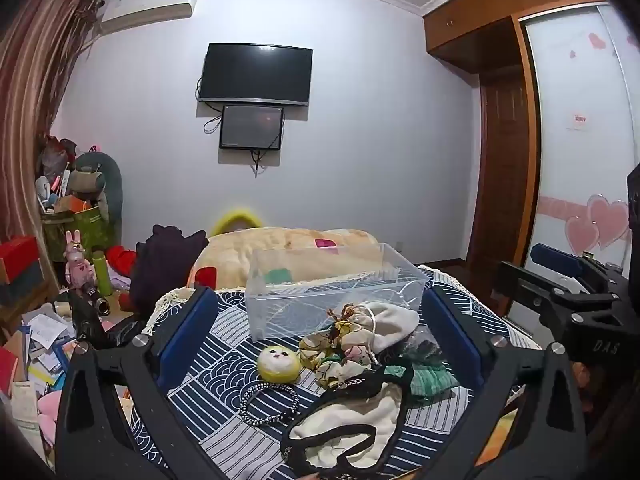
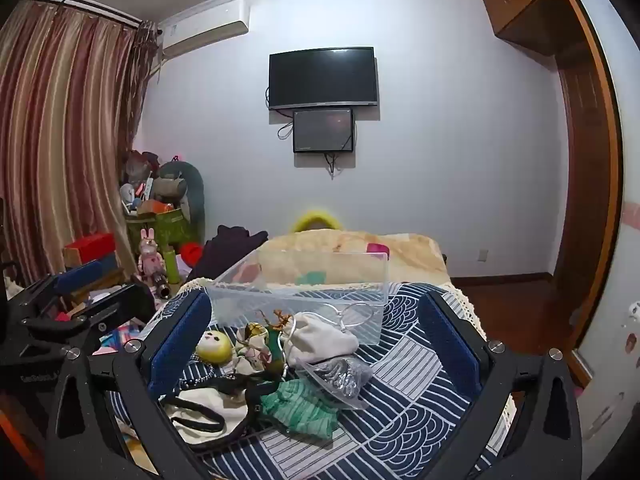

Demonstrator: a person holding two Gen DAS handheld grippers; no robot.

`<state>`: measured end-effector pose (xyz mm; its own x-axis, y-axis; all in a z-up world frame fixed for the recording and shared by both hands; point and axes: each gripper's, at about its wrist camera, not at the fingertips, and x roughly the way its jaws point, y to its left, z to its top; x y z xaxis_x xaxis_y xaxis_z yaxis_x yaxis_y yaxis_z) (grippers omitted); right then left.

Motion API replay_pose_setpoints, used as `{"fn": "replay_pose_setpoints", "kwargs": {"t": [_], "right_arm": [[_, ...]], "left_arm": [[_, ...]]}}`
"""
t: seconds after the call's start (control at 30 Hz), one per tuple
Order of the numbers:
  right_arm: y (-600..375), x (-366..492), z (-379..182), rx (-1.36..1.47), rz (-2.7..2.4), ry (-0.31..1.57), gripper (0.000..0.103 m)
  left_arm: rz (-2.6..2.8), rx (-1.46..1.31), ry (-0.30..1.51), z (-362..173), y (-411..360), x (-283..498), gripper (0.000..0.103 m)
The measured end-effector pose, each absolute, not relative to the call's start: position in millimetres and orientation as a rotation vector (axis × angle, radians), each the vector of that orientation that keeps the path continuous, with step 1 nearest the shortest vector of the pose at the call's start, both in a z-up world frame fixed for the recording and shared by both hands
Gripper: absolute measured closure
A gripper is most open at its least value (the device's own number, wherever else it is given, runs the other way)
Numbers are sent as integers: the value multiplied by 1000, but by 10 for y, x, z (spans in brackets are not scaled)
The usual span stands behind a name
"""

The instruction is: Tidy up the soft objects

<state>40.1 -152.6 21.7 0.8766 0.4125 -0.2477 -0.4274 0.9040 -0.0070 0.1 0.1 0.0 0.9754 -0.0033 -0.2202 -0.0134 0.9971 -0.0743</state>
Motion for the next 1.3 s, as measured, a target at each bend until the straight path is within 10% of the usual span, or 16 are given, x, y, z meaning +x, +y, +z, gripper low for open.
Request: {"fn": "replay_pose_setpoints", "kwargs": {"t": [1.3], "right_arm": [[-1545, 339, 274, -34, 448, 246, 0]], "left_arm": [[-4, -74, 173, 11, -38, -67, 0]]}}
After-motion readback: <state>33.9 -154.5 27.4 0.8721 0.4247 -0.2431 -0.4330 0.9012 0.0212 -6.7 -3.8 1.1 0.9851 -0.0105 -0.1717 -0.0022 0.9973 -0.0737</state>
